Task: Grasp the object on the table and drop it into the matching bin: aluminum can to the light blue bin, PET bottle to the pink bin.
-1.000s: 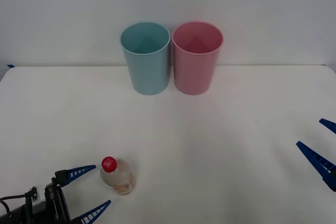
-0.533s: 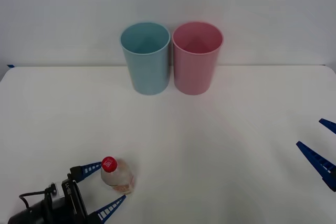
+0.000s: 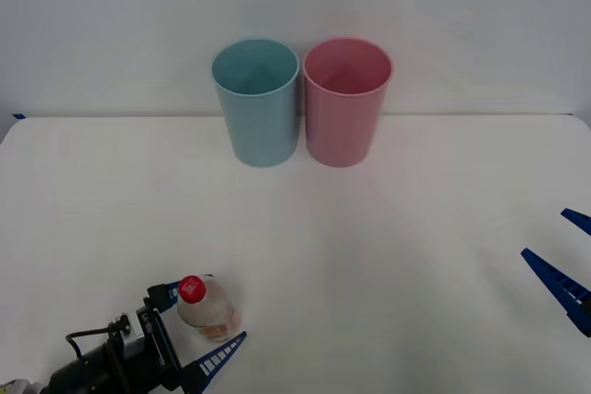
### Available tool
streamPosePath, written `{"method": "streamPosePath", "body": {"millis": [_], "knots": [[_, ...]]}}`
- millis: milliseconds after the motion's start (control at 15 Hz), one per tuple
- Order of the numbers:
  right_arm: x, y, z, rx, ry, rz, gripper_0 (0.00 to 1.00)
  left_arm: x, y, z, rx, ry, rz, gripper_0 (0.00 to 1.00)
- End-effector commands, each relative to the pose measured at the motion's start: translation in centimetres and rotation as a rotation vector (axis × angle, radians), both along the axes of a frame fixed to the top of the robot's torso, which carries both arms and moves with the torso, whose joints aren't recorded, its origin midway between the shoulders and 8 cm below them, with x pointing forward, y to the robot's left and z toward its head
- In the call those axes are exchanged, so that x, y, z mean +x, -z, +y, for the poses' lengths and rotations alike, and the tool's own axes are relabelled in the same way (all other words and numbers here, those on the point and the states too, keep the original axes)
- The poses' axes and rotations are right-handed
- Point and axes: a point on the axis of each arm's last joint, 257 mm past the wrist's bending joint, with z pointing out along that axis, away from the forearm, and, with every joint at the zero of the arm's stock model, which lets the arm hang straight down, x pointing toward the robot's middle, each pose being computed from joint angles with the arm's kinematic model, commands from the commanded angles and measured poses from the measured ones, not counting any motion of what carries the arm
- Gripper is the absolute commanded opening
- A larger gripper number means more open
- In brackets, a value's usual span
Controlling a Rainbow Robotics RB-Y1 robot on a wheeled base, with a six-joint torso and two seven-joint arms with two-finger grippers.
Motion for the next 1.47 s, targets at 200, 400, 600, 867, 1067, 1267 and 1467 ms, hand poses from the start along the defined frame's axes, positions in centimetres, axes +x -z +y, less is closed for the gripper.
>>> {"method": "streamPosePath", "body": {"millis": [200, 400, 600, 867, 1067, 1267, 1467], "knots": [[0.0, 0.0, 0.0, 0.000, 0.000, 0.000, 1.00, 0.4, -0.1, -0.3, 0.005, 0.003, -0.007, 1.00], [0.0, 0.0, 0.0, 0.000, 0.000, 0.000, 1.00, 0.4, -0.1, -0.4, 0.006, 0.006, -0.008, 0.25], [0.0, 0.0, 0.0, 0.000, 0.000, 0.000, 1.00, 0.5, -0.2, -0.3, 0.005, 0.006, -0.010, 0.00], [0.0, 0.0, 0.0, 0.000, 0.000, 0.000, 1.00, 0.7, -0.3, -0.1, 0.002, -0.001, -0.005, 0.00], [0.0, 0.0, 0.0, 0.000, 0.000, 0.000, 1.00, 1.4, -0.8, 0.8, -0.004, -0.021, -0.012, 0.00], [0.0, 0.0, 0.0, 0.000, 0.000, 0.000, 1.00, 2.3, -2.7, 1.3, -0.061, -0.048, -0.025, 0.00], [0.0, 0.0, 0.0, 0.000, 0.000, 0.000, 1.00, 4.3, -4.8, 1.4, -0.106, -0.106, -0.037, 0.00]]}}
